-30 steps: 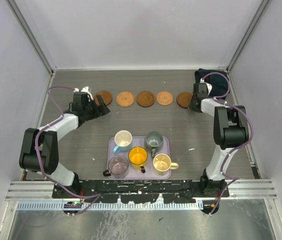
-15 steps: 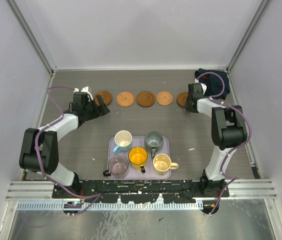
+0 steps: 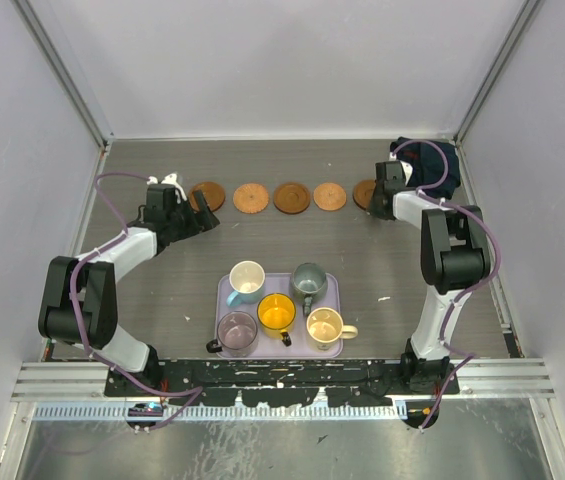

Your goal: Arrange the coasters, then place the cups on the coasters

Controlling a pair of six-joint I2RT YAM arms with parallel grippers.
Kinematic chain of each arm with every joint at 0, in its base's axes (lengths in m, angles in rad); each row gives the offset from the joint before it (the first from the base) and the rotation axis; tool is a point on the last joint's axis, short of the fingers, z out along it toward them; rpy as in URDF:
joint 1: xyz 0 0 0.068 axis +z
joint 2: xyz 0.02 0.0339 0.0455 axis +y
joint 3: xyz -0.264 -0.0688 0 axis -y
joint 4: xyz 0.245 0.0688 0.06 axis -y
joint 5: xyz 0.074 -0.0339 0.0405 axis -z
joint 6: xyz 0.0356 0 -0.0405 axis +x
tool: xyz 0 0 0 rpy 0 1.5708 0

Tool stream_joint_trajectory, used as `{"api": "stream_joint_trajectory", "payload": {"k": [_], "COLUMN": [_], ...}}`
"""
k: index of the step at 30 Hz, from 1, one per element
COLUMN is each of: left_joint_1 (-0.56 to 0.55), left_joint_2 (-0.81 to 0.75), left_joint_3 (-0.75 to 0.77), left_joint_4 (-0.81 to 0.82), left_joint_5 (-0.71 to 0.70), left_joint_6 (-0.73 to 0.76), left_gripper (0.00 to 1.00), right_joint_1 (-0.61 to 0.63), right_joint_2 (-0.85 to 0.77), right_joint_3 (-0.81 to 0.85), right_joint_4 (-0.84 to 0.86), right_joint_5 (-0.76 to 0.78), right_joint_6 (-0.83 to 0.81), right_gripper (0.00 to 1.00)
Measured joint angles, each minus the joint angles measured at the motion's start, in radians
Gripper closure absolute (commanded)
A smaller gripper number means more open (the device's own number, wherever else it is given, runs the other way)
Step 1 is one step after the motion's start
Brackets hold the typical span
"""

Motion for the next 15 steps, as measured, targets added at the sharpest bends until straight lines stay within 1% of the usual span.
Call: {"api": "stream_joint_trajectory", "payload": {"k": [11,15], "left_joint_1": [0.005,0.015], "left_joint_2": [0.0,-0.002], "left_joint_3": [0.0,0.0], "left_joint_4": [-0.001,-0.002], "left_joint_5": [-0.011,-0.022], "left_joint_6": [0.003,0.006], "left_gripper": [0.16,0.16], "right_joint_1": [0.0,0.001], "right_joint_2": [-0.003,-0.053], "right_joint_3": [-0.009,-0.075], "right_joint_4": [0.008,0.019], "right_joint_5": [0.0,-0.001], "right_joint_6": [0.001,0.002], "right_gripper": [0.99,0.99]}}
